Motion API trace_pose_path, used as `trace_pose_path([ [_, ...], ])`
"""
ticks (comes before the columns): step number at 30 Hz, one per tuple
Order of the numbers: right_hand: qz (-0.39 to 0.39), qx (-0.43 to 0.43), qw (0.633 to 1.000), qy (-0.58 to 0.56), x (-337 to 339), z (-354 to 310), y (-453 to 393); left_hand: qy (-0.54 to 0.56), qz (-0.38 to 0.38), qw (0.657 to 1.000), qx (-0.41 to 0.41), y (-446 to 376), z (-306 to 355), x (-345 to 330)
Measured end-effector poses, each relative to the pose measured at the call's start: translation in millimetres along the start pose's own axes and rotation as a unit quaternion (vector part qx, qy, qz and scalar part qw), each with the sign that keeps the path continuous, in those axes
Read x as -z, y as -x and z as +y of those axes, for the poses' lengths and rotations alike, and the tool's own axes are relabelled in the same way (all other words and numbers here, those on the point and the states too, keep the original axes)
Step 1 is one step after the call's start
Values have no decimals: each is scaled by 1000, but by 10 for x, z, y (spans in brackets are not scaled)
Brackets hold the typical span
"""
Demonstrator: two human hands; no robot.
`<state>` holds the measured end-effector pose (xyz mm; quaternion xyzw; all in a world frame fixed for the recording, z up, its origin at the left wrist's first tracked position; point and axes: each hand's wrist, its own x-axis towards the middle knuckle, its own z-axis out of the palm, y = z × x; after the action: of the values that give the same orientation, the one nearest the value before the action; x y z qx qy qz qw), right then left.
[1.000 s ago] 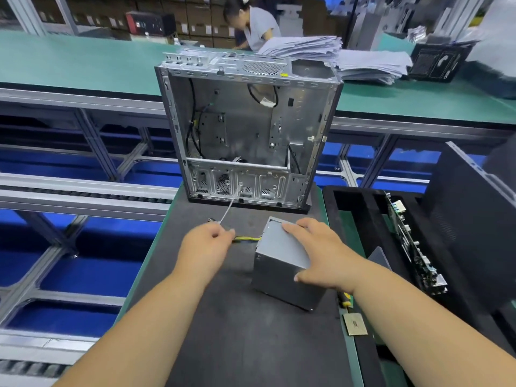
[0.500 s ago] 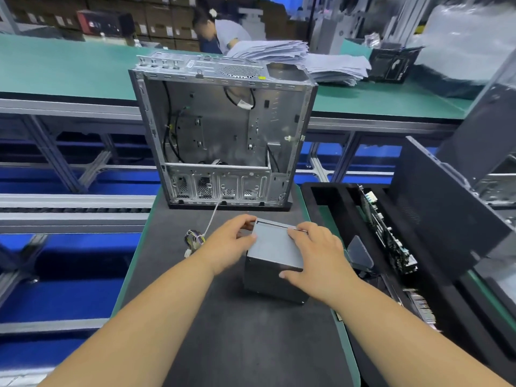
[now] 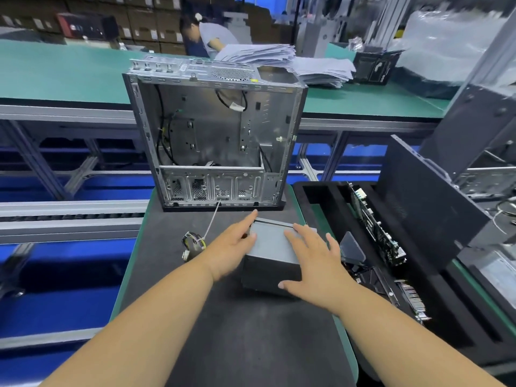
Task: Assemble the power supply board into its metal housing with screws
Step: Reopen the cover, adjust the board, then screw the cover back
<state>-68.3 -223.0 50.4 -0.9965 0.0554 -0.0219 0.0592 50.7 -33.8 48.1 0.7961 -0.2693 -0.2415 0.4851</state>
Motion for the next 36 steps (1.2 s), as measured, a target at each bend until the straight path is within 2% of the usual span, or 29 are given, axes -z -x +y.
trace_pose_path([
  [2, 43, -57, 995, -71, -49, 155, 29, 1, -4, 1000, -6, 39, -78, -1],
  [3, 42, -106, 983, -143, -77, 228, 53, -13, -18, 1000, -8, 56, -120, -2],
  [4, 15, -143, 959, -244, -110, 282, 78, -49, -32, 998, -13, 67, -150, -7],
  [6, -66, -139, 880, -450, -201, 328, 107, -125, -24, 992, -21, 54, -172, -30],
  [7, -74, -123, 860, -489, -244, 340, 92, -142, -2, 990, -21, 39, -165, -42],
  [8, -64, -114, 857, -498, -264, 350, 60, -139, 22, 990, -19, 23, -151, -54],
  [12, -41, -127, 860, -492, -188, 381, -43, -94, 62, 994, -14, 13, -84, -47],
  [14, -39, -150, 850, -504, -158, 406, -78, -93, 72, 993, -10, 27, -4, 27],
  [16, -58, -176, 834, -520, -105, 406, -135, -119, 82, 989, 21, 21, 69, 94],
  [18, -108, -205, 826, -513, -52, 388, -194, -153, 80, 983, 66, 3, 91, 134],
  [20, -150, -226, 838, -472, -54, 359, -248, -172, 72, 977, 102, -24, 41, 129],
  [23, -149, -256, 874, -385, -182, 340, -375, -234, 70, 960, 136, -64, -96, 74],
  [26, -191, -223, 916, -273, -236, 312, -517, -260, 69, 949, 164, -123, -237, 26],
  [30, -203, -200, 937, -203, -277, 277, -605, -301, 36, 933, 193, -196, -357, -72],
  [32, -207, -200, 937, -199, -299, 286, -614, -301, 70, 934, 179, -177, -368, -100],
  [36, -175, -229, 927, -240, -232, 297, -594, -256, 212, 938, 100, -63, -301, -112],
])
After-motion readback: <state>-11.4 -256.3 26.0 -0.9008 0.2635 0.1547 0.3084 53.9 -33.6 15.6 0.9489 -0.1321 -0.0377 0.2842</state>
